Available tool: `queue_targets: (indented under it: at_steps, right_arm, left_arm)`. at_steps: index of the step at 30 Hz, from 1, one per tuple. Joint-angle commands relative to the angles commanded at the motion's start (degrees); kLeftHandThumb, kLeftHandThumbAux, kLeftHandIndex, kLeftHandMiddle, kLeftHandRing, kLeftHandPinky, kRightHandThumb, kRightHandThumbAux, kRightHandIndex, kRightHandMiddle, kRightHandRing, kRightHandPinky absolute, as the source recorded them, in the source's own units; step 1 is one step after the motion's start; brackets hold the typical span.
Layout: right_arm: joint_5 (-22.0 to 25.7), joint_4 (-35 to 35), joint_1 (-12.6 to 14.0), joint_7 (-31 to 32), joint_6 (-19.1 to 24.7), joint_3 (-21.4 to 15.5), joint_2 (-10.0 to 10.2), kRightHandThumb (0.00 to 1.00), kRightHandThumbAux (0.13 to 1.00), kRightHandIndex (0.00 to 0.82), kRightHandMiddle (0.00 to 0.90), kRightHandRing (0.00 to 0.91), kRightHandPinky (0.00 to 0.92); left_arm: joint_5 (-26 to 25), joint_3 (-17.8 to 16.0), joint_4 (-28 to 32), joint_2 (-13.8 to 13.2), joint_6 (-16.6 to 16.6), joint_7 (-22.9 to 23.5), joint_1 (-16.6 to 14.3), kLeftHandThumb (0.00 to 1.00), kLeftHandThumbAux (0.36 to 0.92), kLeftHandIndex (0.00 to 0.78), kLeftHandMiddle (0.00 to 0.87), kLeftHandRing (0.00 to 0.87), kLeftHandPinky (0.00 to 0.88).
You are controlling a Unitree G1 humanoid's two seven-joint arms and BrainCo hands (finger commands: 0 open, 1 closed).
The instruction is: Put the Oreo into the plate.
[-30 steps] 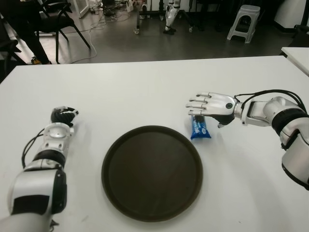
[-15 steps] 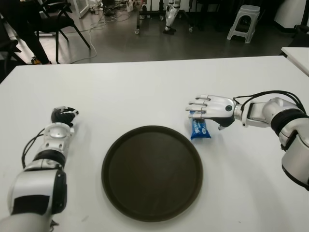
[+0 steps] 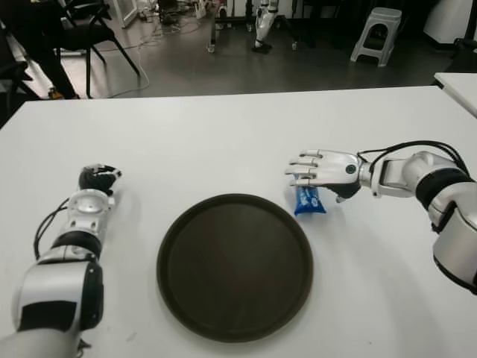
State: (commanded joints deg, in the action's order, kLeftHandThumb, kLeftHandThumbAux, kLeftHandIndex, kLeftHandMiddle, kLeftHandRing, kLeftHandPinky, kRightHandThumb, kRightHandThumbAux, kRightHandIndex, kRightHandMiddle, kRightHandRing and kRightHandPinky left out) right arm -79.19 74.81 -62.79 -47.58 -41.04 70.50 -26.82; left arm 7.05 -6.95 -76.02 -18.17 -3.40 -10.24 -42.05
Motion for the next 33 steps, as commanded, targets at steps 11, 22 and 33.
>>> queue_targets:
  at_steps: [11,22,33]
  right_arm:
    - [-1.5,0.5,-0.3,0.6,-0.2,1.9,0.3,0.000,0.819,0.000,0.000,0.000,0.000]
    - [-0.8,1.1,-0.5,4.6,-1.5,1.3,0.5,0.000,0.797,0.000,0.000,0.000,0.000]
    - [-1.1,1.1,-0.4,4.0,0.3,1.6,0.7,0.000,0.807,0.000,0.000,0.000,0.000]
  left_arm:
    - [-0.2,-0.3,0.0,0.6,0.0,-0.4,-0.1,0.689,0.714,0.414,0.217,0.189,0.114]
    - [-0.3,-0.7,0.2,1.2,-0.1,-0.8,-0.3,0.690,0.716,0.417,0.202,0.173,0.127]
    - [-0.1,-0.5,0.2,1.3,0.1,-1.0,-0.4,0.689,0.718,0.415,0.259,0.243,0.217]
